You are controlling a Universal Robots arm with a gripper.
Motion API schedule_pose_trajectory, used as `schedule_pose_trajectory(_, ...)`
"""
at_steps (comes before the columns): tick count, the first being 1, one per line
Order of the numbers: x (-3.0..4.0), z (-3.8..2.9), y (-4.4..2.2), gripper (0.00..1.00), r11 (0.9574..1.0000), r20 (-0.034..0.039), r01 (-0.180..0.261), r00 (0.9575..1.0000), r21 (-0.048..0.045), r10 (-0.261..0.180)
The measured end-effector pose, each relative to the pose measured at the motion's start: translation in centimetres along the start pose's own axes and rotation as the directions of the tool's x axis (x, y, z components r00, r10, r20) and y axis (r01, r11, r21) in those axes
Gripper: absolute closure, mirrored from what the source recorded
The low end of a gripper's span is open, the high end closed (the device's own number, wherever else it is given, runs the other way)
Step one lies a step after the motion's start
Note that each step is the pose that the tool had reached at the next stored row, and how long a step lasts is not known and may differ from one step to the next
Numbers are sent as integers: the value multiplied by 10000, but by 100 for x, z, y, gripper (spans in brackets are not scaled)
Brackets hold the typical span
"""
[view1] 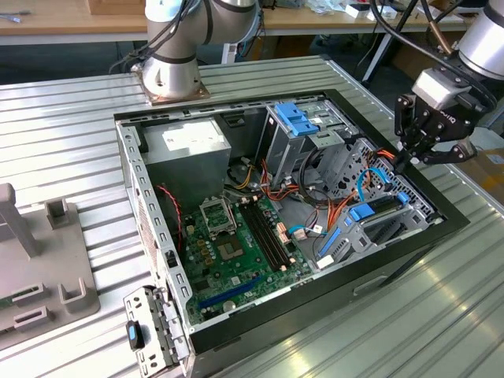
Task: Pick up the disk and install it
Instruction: 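Insert the first disk wire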
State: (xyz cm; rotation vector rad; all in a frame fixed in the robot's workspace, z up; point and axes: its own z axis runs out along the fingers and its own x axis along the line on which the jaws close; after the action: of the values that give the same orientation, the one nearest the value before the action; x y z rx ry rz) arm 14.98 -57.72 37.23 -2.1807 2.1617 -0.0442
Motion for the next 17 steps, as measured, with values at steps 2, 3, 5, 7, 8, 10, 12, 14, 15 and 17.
schedule_pose_trajectory(2, 24, -5, 58, 83, 10000, 12, 2, 10000, 94, -2)
schedule_pose_trajectory(3, 39, -8, 90, 83, 9999, 17, 3, 10000, 152, -4)
schedule_pose_trajectory(5, 68, -14, 159, 83, 9997, 19, 7, 10000, 258, -7)
schedule_pose_trajectory(7, 89, -21, 253, 83, 9994, 19, 9, 10000, 341, -10)
schedule_pose_trajectory(8, 100, -25, 318, 83, 9993, 20, 11, 10000, 384, -11)
schedule_pose_trajectory(10, 113, -33, 427, 83, 9991, 18, 11, 10000, 431, -12)
schedule_pose_trajectory(12, 131, -34, 453, 83, 9990, 18, 11, 10000, 437, -12)
schedule_pose_trajectory(14, 165, -30, 469, 83, 9990, 17, 9, 10000, 438, -10)
schedule_pose_trajectory(15, 200, -19, 490, 83, 9990, 19, 7, 10000, 438, -7)
schedule_pose_trajectory(17, 216, -15, 548, 83, 9990, 17, 2, 10000, 438, -3)
